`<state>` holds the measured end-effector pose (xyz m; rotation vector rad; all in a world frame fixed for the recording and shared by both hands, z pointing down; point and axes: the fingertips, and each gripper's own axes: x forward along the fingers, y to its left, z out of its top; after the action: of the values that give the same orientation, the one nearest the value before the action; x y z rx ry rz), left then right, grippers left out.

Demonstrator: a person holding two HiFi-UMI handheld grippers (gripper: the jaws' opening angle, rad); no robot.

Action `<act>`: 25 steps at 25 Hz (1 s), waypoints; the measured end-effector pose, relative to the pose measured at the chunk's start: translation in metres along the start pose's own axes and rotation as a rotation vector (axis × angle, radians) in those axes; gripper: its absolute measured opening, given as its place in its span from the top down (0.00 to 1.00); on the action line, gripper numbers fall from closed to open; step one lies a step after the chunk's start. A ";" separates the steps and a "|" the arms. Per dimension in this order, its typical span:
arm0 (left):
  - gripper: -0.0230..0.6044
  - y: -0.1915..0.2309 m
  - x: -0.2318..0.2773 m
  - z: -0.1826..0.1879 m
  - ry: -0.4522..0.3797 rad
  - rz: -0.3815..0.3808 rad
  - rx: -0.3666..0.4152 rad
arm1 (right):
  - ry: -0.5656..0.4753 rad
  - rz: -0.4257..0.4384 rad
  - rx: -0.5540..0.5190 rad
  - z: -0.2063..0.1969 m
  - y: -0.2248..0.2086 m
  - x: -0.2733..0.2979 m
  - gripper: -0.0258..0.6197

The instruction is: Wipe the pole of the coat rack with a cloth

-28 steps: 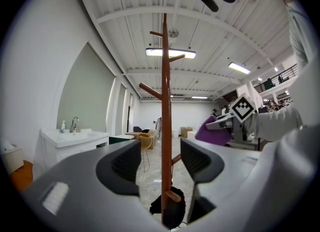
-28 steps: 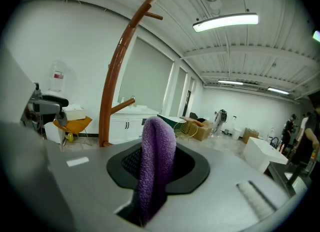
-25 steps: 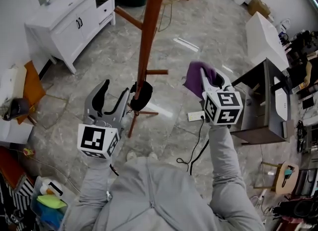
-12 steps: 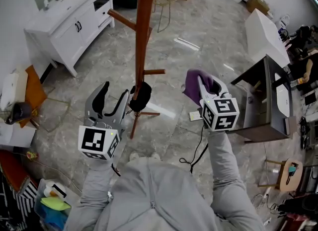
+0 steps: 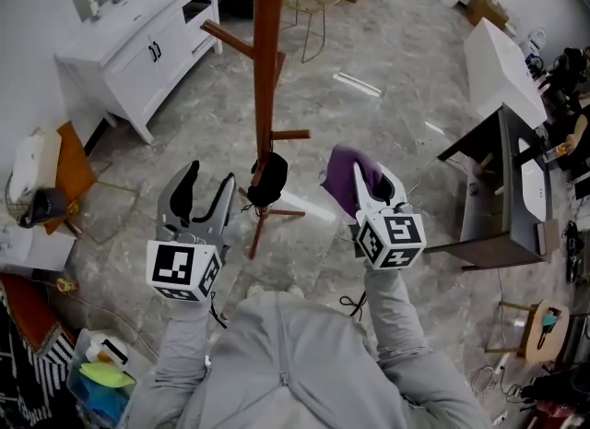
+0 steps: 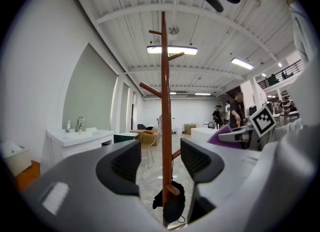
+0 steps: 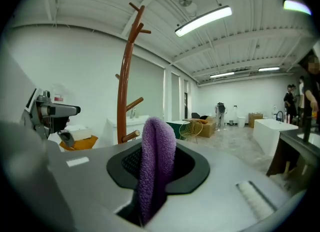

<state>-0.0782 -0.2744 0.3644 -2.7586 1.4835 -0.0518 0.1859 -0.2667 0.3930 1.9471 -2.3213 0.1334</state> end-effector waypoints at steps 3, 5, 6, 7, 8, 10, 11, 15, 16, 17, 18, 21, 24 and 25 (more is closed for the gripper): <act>0.54 0.004 -0.004 0.000 0.000 0.024 0.001 | -0.034 -0.016 0.048 -0.004 0.001 -0.003 0.85; 0.54 0.006 -0.005 0.001 -0.001 0.036 0.002 | -0.056 -0.025 0.068 -0.005 0.000 -0.005 0.85; 0.54 0.006 -0.006 0.000 -0.001 0.041 0.003 | -0.068 -0.029 0.077 -0.005 0.000 -0.006 0.85; 0.54 0.007 -0.007 0.000 0.000 0.045 0.003 | -0.078 -0.032 0.085 -0.004 -0.001 -0.007 0.85; 0.54 0.007 -0.007 0.000 0.001 0.048 0.003 | -0.087 -0.032 0.092 -0.003 0.000 -0.007 0.85; 0.54 0.007 -0.008 0.000 0.004 0.053 0.004 | -0.096 -0.026 0.099 -0.002 0.001 -0.008 0.85; 0.54 0.007 -0.008 0.000 0.004 0.055 0.006 | -0.097 -0.022 0.099 -0.002 0.003 -0.007 0.85; 0.54 0.006 -0.008 0.002 0.002 0.062 0.009 | -0.103 -0.008 0.097 -0.003 0.008 -0.006 0.85; 0.54 0.006 -0.009 0.002 0.001 0.063 0.009 | -0.105 -0.004 0.094 -0.002 0.009 -0.006 0.85; 0.54 0.006 -0.009 0.003 0.000 0.064 0.010 | -0.108 -0.001 0.090 -0.001 0.010 -0.006 0.85; 0.54 0.005 -0.009 0.003 -0.001 0.065 0.011 | -0.112 0.002 0.087 0.000 0.011 -0.007 0.85; 0.54 0.004 -0.009 0.005 -0.002 0.065 0.014 | -0.118 0.010 0.082 0.002 0.013 -0.006 0.85; 0.54 0.004 -0.007 0.005 -0.002 0.067 0.014 | -0.117 0.013 0.070 0.004 0.013 -0.004 0.85; 0.54 0.004 -0.006 0.005 -0.003 0.068 0.014 | -0.117 0.014 0.068 0.004 0.013 -0.004 0.85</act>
<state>-0.0848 -0.2713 0.3589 -2.6935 1.5692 -0.0573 0.1739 -0.2613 0.3886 2.0226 -2.4338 0.1039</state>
